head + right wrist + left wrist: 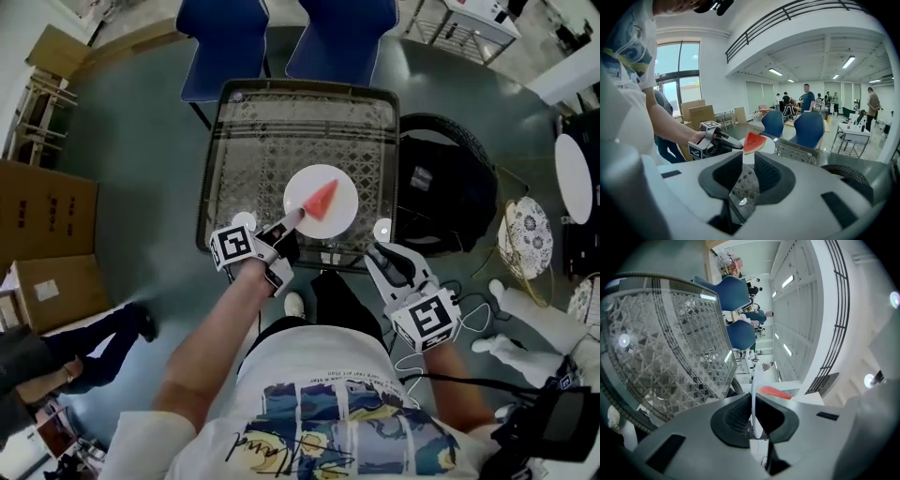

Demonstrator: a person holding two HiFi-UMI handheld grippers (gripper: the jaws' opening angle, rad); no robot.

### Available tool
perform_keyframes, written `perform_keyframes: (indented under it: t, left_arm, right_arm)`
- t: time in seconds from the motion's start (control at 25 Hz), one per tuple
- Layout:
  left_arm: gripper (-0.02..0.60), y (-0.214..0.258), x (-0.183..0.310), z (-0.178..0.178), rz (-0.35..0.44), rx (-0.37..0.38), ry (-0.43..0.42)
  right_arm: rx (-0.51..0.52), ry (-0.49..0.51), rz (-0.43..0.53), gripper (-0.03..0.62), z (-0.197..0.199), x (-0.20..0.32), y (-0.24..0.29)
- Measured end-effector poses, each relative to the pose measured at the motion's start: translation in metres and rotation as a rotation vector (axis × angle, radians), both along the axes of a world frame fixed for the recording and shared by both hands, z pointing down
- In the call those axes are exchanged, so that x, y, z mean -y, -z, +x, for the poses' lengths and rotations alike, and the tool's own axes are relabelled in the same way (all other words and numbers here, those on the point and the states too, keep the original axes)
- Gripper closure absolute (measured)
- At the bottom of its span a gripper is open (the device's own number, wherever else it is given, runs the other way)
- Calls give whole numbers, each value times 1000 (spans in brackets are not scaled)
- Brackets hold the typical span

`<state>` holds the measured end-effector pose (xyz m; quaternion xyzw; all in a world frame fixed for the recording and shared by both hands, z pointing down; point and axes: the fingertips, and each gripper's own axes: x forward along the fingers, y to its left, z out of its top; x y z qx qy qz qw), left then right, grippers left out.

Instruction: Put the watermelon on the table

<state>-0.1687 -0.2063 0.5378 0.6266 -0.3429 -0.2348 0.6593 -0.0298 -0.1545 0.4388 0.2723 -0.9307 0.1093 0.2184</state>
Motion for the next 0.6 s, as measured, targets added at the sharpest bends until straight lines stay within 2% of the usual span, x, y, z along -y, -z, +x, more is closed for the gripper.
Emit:
perform_keyframes:
  t: [0.16,0.28,0.6]
  left_arm:
    - [557,-39,47,4,-40,27,6]
    - [557,-61,75,13,-55,20,8]
    - [557,-127,135,36,-118,72,-4]
  right_arm:
    - [-19,16,-14,517,5,43,-11]
    - [-29,8,-53,517,16,61,-21]
    - [-50,-5,-121,517,50,104,-51]
